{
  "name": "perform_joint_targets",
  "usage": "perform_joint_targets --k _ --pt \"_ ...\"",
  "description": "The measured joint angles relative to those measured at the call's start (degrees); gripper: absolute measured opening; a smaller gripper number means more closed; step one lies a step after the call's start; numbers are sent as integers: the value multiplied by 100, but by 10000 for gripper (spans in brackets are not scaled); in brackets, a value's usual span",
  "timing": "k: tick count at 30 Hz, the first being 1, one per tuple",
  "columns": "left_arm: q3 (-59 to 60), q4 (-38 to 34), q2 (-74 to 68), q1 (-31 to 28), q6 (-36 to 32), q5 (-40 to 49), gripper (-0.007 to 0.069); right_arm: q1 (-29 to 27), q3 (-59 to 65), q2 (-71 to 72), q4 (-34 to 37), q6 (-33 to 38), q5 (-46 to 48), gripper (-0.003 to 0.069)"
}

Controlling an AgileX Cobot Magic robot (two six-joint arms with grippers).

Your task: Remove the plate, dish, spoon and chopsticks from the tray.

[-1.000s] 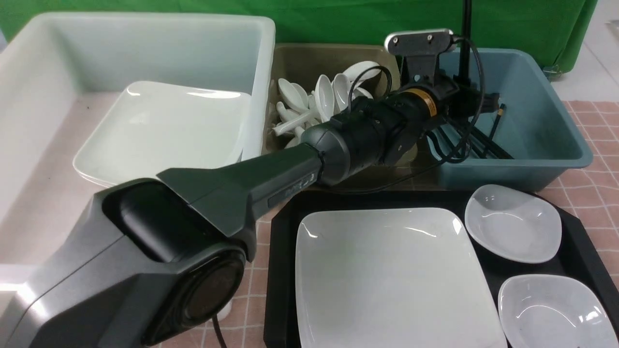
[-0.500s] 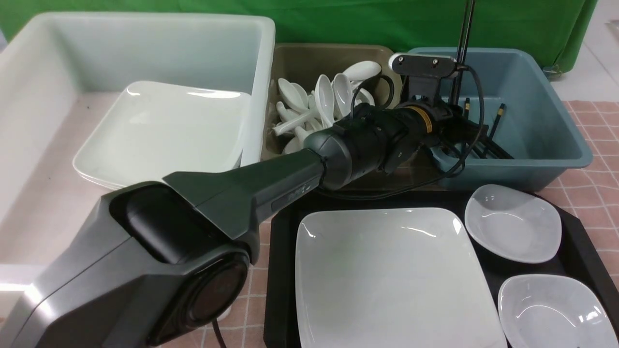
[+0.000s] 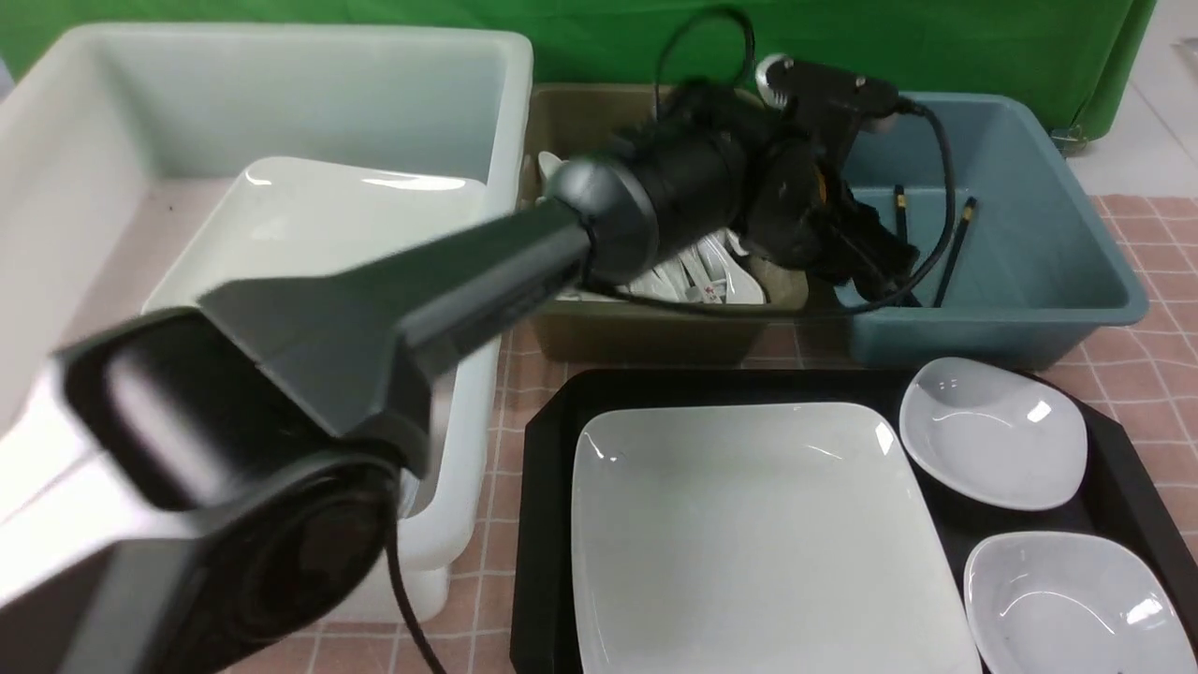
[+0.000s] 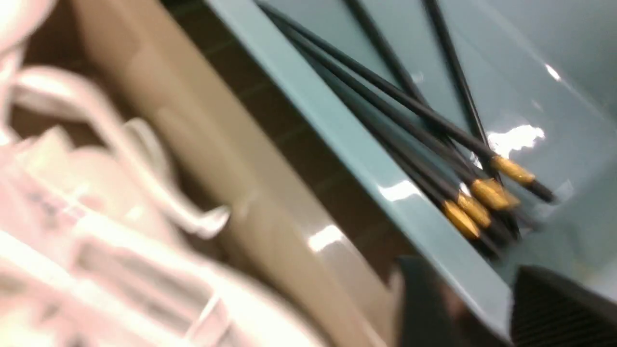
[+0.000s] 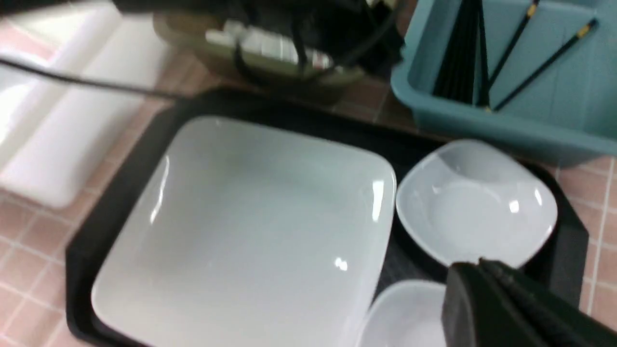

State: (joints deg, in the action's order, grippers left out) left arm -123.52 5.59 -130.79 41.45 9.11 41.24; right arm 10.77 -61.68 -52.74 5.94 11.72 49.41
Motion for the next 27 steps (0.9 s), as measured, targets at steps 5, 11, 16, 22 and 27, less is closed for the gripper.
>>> perform_joint_targets --k 5,11,16,22,27 --pt "0 -231 859 128 -596 807 14 0 188 -218 -267 112 479 30" --pt "169 -423 1783 323 -911 2245 -8 0 844 -1004 -157 468 617 192" --pt "963 -512 2292 403 -1045 2504 -7 234 1265 -1454 -71 822 571 409" --pt "3295 -1246 3537 454 -1414 1764 -7 1162 1610 -2040 -594 773 104 498" --pt "4761 -1779 4532 454 -1719 1036 -7 1550 1653 -2559 -841 650 -409 503"
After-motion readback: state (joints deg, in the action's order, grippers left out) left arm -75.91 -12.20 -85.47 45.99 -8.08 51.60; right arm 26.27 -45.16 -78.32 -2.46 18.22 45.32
